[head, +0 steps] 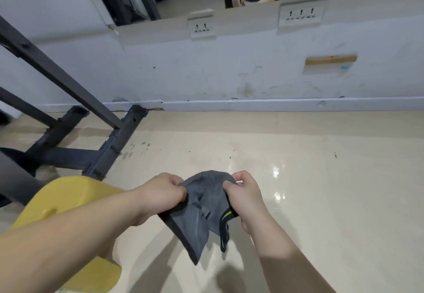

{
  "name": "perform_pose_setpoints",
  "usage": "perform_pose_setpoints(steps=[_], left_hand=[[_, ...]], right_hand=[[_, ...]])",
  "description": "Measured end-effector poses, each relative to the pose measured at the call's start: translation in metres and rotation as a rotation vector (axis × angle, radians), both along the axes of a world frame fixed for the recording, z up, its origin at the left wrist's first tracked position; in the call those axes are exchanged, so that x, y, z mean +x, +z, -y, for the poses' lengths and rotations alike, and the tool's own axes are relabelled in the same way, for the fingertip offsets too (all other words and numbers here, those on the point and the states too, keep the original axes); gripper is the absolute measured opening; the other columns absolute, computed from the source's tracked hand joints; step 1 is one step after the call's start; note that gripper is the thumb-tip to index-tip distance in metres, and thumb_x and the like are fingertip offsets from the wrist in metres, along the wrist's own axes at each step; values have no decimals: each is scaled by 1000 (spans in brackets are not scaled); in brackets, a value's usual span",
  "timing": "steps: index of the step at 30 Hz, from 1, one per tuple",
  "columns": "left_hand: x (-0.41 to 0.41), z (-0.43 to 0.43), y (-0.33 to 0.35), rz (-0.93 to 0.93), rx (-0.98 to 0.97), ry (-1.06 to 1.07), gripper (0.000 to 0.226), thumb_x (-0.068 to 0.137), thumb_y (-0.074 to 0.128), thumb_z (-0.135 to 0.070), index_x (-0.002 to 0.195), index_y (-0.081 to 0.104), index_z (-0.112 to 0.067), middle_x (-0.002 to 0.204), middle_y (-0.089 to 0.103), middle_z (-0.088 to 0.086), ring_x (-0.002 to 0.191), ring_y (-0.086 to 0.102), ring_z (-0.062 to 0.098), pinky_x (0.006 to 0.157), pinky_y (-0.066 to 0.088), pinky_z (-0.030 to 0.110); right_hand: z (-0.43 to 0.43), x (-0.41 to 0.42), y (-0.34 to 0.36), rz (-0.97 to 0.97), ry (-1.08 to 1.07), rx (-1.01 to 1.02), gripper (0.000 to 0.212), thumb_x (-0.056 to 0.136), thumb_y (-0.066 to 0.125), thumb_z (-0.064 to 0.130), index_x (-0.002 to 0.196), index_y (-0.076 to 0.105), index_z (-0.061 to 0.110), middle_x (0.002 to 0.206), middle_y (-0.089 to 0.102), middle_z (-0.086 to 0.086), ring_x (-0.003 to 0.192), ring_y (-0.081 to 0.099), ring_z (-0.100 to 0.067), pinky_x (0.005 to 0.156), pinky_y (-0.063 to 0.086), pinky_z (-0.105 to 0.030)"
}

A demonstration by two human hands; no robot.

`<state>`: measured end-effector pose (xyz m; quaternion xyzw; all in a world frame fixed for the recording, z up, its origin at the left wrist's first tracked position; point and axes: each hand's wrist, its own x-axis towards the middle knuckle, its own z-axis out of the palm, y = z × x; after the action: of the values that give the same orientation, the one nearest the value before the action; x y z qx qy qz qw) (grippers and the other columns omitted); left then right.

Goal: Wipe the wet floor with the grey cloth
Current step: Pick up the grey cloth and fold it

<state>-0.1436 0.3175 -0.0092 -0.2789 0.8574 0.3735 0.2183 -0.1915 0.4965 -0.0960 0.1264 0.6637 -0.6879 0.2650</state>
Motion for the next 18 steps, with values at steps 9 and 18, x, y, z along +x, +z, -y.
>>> perform_pose_setpoints(steps=[9, 18], left_hand=[[-26, 43, -55, -90, 119, 90, 17, 90, 74, -18, 97, 61, -9, 85, 73, 13, 66, 67, 22, 56, 56, 30], [-81, 64, -149, 194, 488, 43, 19, 79, 62, 8, 92, 64, -6, 91, 70, 13, 89, 70, 29, 77, 61, 37]], right_hand=[[-1, -23, -39, 5, -15, 155, 25, 94, 63, 29, 82, 51, 10, 76, 62, -3, 66, 60, -26, 59, 47, -33], [-16, -45, -94, 104, -22, 419, 27, 101, 48, 31, 81, 39, 16, 72, 42, -3, 62, 38, -21, 54, 36, -29]])
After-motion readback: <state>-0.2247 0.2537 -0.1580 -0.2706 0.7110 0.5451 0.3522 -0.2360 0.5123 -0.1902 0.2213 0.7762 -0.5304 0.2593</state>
